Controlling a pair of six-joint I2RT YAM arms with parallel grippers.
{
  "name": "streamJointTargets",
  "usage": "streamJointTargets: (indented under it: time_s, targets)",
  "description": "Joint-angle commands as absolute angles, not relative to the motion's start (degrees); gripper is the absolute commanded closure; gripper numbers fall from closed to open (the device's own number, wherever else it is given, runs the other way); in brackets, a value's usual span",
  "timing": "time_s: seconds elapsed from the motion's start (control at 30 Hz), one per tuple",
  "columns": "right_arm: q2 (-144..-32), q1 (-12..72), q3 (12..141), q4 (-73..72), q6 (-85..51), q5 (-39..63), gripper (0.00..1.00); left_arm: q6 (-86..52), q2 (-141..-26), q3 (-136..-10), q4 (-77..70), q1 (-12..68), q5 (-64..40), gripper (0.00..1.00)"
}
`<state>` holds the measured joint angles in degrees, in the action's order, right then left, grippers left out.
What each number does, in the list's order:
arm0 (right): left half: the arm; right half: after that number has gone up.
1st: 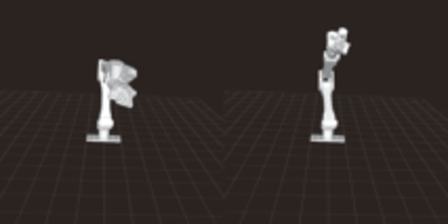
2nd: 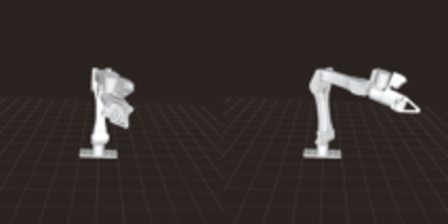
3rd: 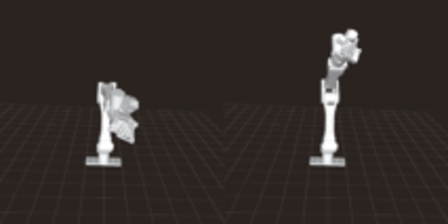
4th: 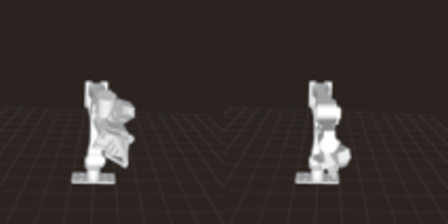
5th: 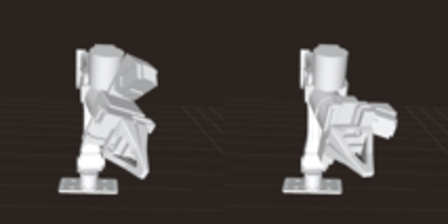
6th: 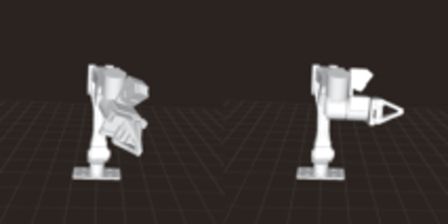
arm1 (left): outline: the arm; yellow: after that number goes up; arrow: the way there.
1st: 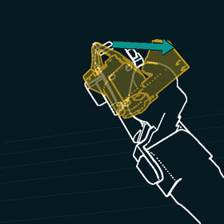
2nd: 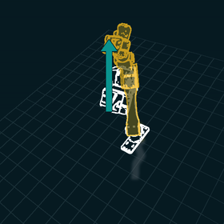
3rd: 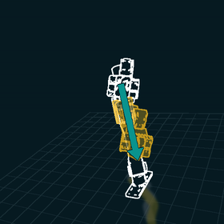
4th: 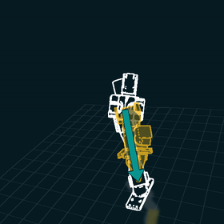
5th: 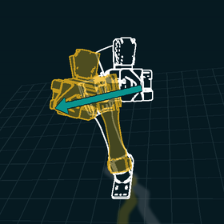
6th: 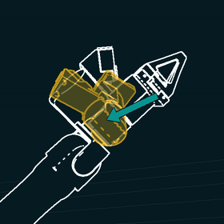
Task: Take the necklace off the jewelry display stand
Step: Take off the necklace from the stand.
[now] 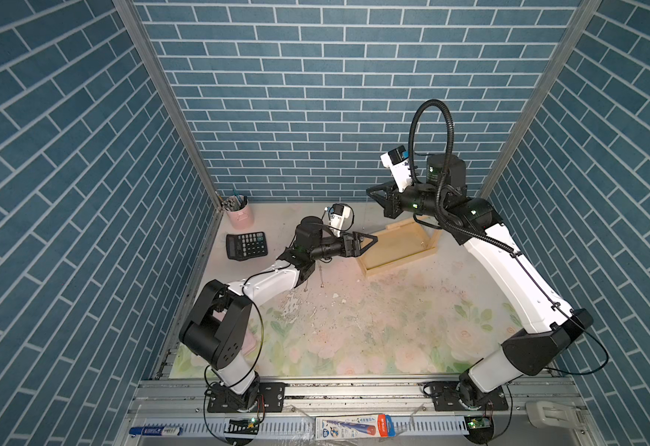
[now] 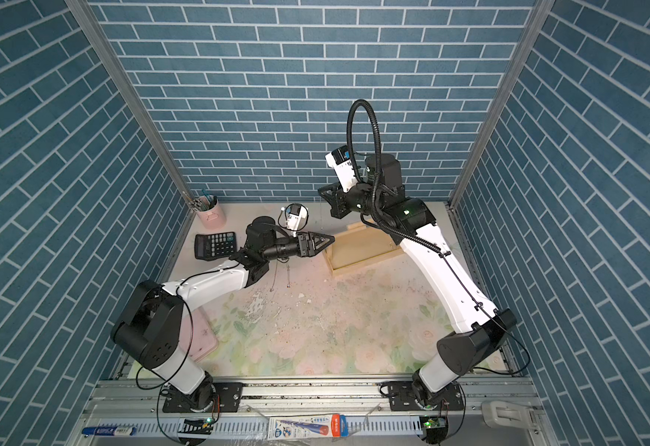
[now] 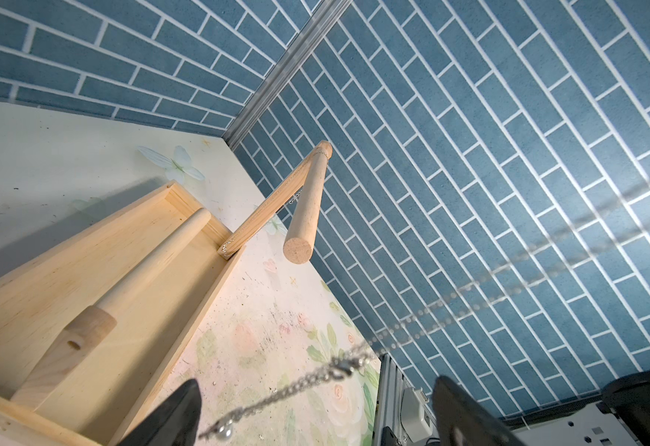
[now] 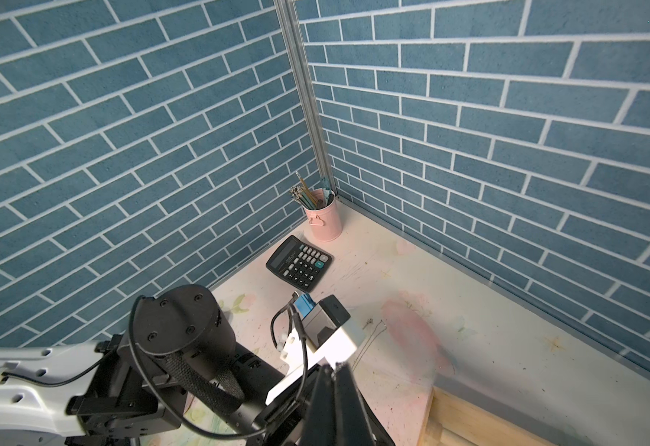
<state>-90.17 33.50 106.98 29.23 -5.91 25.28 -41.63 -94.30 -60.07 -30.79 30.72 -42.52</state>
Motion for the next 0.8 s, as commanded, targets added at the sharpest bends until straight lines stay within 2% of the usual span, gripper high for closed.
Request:
streamJointTargets:
  time_s: [0.0, 0.47, 0.77]
  targets:
    - [-91.01, 33.94, 107.67, 29.27, -4.48, 25.67, 1.00, -41.22, -93.90, -59.78, -32.82, 30.45, -42.98, 0.10]
    - [-90.97, 33.93, 107.91, 29.40, -4.18, 24.87, 1.00, -41.49, -93.55, -59.15, -33.22, 30.45, -43.24, 0.21]
    - [-91.14, 33.93, 108.11, 29.31, -4.13, 24.83, 1.00, -41.46, -93.87, -58.80, -33.47, 30.43, -43.33, 0.23]
